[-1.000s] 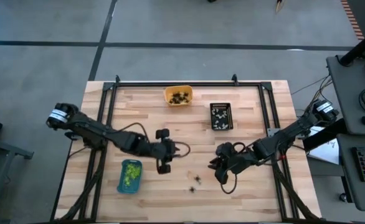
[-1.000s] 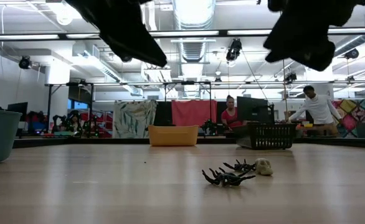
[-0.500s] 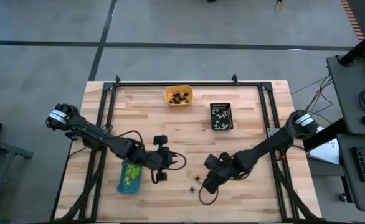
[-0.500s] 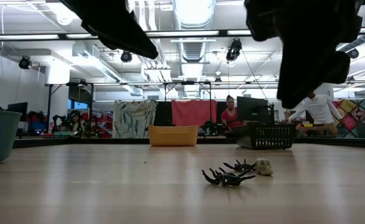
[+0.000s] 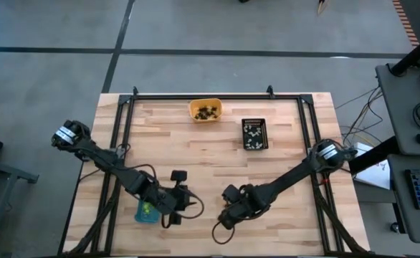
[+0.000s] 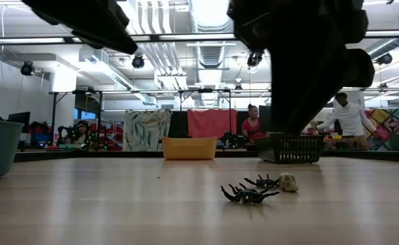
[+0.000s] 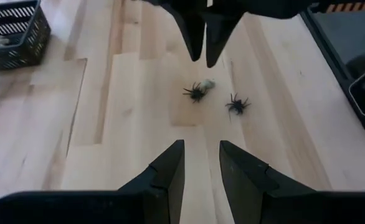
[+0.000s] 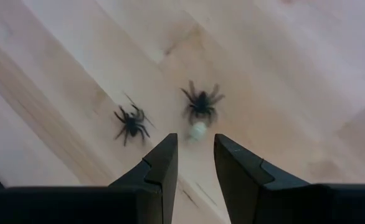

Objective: Sort Halloween decoration
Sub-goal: Put the black spider toy into the yellow bin

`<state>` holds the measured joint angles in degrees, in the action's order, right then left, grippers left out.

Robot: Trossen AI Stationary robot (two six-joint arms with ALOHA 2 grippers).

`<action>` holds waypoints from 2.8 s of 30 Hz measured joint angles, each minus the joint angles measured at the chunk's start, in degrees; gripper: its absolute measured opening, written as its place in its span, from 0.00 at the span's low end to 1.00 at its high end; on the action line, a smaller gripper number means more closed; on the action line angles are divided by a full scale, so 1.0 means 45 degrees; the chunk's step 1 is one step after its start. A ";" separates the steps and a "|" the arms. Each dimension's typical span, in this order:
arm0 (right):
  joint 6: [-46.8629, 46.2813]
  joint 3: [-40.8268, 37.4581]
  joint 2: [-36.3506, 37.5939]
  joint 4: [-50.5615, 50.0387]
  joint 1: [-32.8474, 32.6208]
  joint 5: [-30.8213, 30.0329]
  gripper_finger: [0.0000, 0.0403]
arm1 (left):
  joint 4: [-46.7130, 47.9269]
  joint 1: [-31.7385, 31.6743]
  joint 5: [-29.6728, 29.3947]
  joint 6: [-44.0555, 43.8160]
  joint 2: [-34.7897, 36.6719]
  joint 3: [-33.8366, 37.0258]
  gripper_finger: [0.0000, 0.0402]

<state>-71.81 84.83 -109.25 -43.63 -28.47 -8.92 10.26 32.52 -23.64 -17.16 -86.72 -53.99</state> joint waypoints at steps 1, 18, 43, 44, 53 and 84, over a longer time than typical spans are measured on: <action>-0.0105 0.0159 -0.0157 0.0022 0.0000 -0.0006 0.24 | 0.0009 0.0131 -0.0117 -0.0076 0.0000 0.0036 0.21; -0.1418 0.0890 -0.1405 -0.0266 0.0000 0.0328 0.24 | 0.0004 0.0935 -0.1001 -0.0652 -0.0005 0.0197 0.21; -0.1486 0.0536 -0.1472 -0.0054 0.0000 -0.0353 0.24 | -0.0004 0.0932 -0.1331 -0.0647 -0.0019 0.0197 0.21; -0.1490 0.0536 -0.1531 0.0019 0.0000 -0.0352 0.24 | -0.0004 0.0932 -0.1331 -0.0647 -0.0019 0.0197 0.21; -0.1166 0.0672 -0.2250 0.0396 0.0000 0.0182 0.24 | -0.0018 0.0932 -0.1336 -0.0647 -0.0024 0.0197 0.21; 0.0741 0.0594 -0.1186 0.0167 0.0049 -0.0639 0.02 | -0.0004 0.0932 -0.1336 -0.0647 -0.0024 0.0197 0.21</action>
<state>-68.48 87.50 -114.59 -42.88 -28.25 -11.80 10.24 36.71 -29.65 -20.08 -86.83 -53.10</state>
